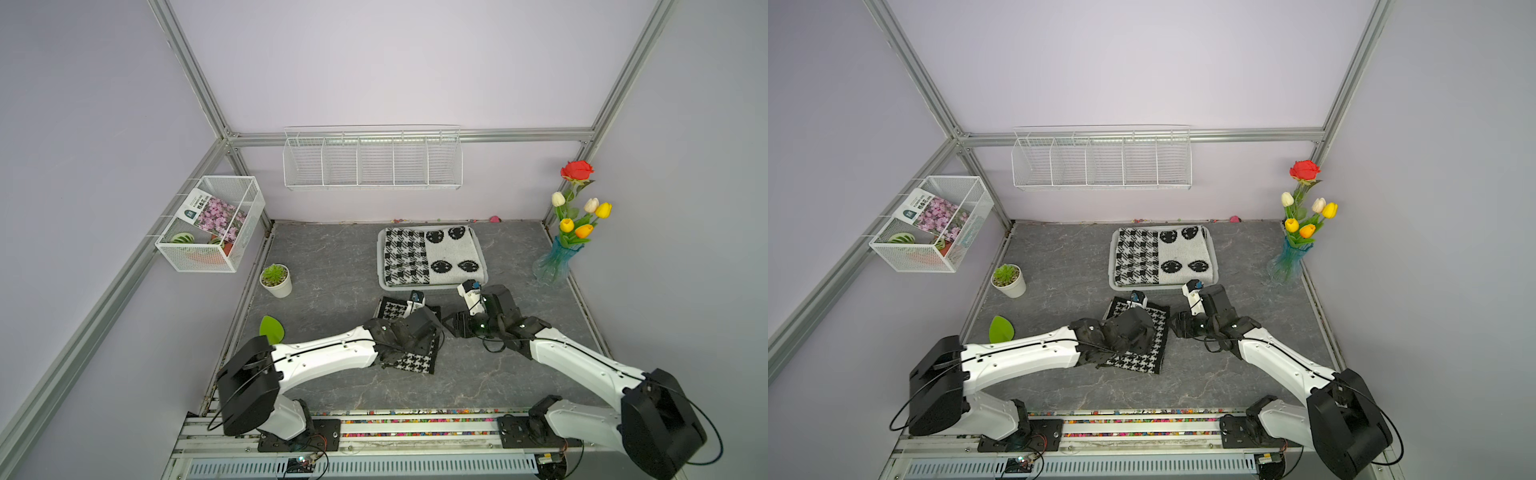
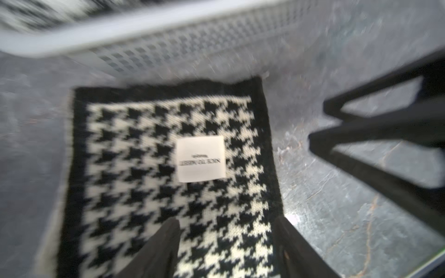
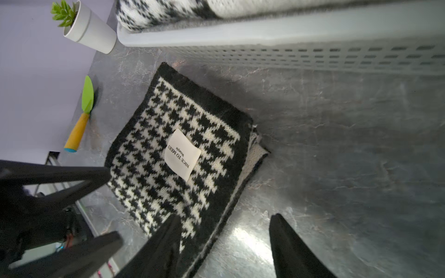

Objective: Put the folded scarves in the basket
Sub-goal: Move the scarf to the center of the board, then pick up the scarf at the center of the board.

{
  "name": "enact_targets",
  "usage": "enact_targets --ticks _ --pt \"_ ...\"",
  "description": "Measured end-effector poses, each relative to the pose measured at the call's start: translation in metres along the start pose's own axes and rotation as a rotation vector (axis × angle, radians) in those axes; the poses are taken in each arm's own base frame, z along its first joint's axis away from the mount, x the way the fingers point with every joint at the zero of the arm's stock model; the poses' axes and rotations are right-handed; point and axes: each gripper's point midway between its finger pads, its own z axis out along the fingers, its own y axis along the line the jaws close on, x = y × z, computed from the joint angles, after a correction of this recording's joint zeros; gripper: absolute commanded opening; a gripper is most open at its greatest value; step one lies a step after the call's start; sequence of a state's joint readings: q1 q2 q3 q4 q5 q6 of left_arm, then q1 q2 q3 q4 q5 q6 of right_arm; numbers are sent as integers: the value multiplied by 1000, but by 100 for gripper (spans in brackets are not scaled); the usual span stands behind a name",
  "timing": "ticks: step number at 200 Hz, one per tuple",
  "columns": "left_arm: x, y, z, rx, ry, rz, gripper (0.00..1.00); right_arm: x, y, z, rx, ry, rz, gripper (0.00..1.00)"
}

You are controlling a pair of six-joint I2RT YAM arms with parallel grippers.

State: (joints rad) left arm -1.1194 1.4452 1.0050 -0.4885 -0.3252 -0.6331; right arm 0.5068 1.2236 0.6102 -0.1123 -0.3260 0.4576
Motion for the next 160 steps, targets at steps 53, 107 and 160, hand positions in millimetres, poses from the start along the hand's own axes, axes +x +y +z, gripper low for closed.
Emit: enact_targets --ticks 53,107,160 --pt "-7 102 -12 -88 -76 -164 63 25 -2 14 -38 71 59 72" --pt "18 125 10 4 -60 -216 49 45 -10 39 -44 162 118 73" --pt "27 118 37 93 16 -241 30 43 3 60 -85 188 99 68"
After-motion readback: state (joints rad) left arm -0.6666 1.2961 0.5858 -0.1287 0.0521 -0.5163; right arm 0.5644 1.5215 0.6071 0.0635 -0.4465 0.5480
